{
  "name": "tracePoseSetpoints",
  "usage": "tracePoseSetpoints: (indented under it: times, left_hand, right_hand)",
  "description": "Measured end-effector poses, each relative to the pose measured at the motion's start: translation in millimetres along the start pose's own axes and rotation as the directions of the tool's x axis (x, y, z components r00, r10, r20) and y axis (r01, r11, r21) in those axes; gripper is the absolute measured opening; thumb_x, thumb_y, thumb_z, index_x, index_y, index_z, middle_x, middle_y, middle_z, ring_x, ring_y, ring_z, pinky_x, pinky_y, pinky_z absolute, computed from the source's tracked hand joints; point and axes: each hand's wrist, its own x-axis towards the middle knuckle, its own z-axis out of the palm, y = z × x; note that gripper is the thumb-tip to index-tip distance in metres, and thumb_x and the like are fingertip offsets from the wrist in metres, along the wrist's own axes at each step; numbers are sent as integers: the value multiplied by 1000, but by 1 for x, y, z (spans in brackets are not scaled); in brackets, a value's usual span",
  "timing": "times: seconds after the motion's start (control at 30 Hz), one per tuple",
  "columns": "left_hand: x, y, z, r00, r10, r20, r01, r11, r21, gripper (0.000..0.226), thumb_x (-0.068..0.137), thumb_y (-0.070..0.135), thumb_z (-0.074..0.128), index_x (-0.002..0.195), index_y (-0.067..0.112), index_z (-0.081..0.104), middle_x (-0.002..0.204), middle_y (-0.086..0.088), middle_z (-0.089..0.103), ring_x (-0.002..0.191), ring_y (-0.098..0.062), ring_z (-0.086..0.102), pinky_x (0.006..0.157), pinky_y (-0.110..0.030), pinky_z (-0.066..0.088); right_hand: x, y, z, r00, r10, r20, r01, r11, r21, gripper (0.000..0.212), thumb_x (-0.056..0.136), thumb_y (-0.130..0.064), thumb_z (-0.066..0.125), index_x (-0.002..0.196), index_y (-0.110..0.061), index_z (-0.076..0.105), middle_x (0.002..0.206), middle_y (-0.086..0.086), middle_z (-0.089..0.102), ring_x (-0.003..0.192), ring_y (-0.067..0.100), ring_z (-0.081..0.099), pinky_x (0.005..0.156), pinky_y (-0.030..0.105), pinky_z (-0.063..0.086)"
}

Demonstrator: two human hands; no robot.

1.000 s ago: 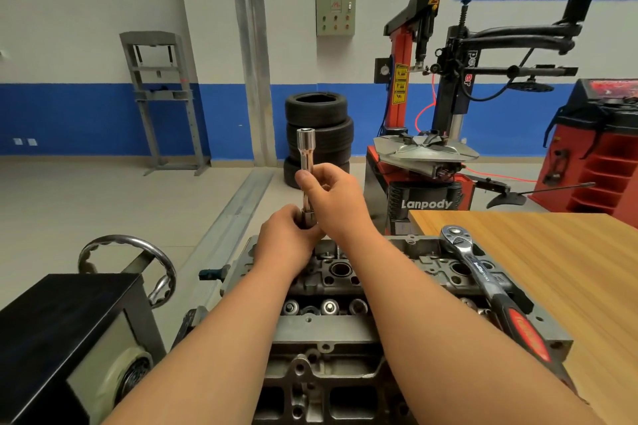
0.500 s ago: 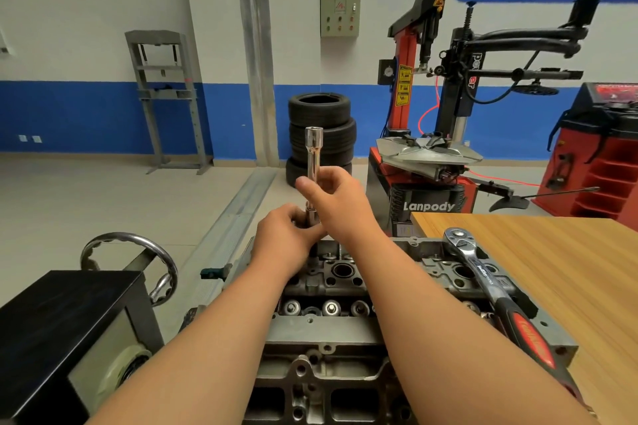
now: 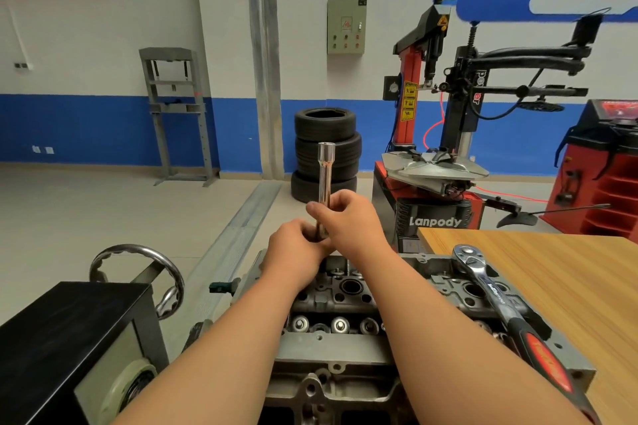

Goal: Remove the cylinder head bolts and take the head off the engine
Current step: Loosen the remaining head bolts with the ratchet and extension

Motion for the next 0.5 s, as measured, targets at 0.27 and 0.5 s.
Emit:
tracePoseSetpoints:
  times: [0.27,0.5]
  left_hand:
    - [2,-9,-1,980,98,170,-97,995,-13,8,88,30,66,89,23,68,79,5,69,75,-17,63,68,-31,49]
    - [2,-1,3,999,28,-41,-23,994,110,30,76,34,73,60,20,52,57,3,56,54,-14,49,51,-26,34]
  right_hand:
    - [-4,1,-5,985,-106,133,99,993,56,24,95,-25,59,90,-5,70,80,18,66,56,-5,51,52,6,41]
    - [-2,2,0,997,-74,17,75,992,-99,22,82,-33,73,76,-13,65,63,-4,65,60,6,59,63,28,50]
